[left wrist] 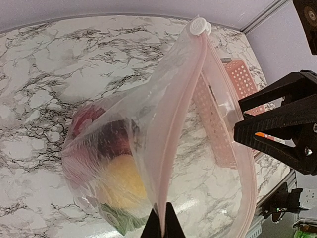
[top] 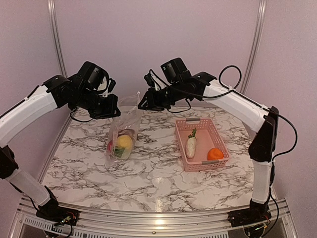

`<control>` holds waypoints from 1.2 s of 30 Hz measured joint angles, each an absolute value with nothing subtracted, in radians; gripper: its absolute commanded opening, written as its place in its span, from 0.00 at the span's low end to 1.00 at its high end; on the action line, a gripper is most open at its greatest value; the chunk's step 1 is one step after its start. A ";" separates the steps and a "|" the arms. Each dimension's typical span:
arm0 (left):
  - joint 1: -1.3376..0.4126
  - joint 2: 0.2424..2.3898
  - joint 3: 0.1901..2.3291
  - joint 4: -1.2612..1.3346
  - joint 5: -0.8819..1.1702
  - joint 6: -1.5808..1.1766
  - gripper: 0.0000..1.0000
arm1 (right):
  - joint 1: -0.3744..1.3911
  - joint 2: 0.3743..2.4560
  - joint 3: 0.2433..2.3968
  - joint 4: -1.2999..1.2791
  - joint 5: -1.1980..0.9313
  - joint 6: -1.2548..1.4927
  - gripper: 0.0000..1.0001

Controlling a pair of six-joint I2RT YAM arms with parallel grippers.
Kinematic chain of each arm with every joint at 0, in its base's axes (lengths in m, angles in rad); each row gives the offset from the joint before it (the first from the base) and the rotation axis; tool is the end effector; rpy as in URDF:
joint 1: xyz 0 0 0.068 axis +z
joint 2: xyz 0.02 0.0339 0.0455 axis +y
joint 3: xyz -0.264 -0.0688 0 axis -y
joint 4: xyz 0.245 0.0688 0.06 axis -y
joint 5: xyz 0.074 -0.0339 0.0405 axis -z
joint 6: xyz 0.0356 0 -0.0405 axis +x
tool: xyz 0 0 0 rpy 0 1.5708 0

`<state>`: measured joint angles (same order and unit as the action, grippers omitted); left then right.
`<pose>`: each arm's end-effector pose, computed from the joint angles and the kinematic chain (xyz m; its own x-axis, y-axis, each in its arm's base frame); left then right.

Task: Place the food in the zip-top bag and seal the zipper
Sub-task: Move the fake fruit to the bin.

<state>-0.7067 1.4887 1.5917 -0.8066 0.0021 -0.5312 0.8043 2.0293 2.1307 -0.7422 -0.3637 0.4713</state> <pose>0.2429 -0.2075 0.3906 -0.7538 -0.0225 -0.6568 0.3117 0.8676 -0.3874 0.3103 0.3405 0.3706 -0.7649 -0.1826 -0.6177 -0.5878 0.5901 0.5535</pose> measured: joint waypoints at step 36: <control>-0.694 1.563 1.640 -0.759 0.029 -0.546 0.00 | 0.461 1.517 1.420 -0.844 -0.121 0.387 0.64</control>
<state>-0.6937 1.5631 1.6402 -0.7593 0.0292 -0.5465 0.4614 1.5173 1.4197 -0.8444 -0.1211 0.3866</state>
